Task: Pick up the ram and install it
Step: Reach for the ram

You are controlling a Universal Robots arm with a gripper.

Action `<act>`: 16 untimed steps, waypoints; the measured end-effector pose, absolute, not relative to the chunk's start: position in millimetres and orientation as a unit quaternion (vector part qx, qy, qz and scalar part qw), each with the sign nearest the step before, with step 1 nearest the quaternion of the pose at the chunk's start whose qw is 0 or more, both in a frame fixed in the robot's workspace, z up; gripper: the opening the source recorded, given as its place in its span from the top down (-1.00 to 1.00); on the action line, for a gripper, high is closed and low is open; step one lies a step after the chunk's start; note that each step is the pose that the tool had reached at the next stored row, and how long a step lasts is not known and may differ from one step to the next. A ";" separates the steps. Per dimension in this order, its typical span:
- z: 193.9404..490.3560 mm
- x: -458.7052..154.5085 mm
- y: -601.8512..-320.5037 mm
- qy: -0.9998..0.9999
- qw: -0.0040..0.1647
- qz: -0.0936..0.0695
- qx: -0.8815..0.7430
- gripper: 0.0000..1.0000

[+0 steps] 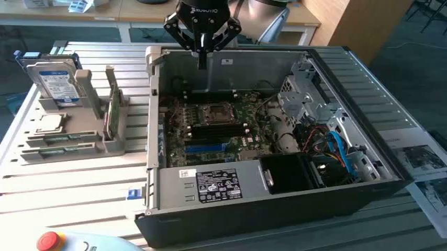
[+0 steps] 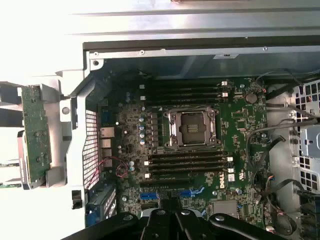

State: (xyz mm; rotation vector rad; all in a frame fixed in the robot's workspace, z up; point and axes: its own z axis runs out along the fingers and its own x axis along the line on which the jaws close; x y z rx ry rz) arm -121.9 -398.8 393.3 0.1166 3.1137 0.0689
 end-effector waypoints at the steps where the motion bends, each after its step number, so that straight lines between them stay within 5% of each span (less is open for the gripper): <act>1: 393.3 -121.9 -398.8 0.999 0.012 0.022 0.037 0.80; 16: 393.3 -129.9 -396.9 0.999 0.012 0.022 0.037 0.80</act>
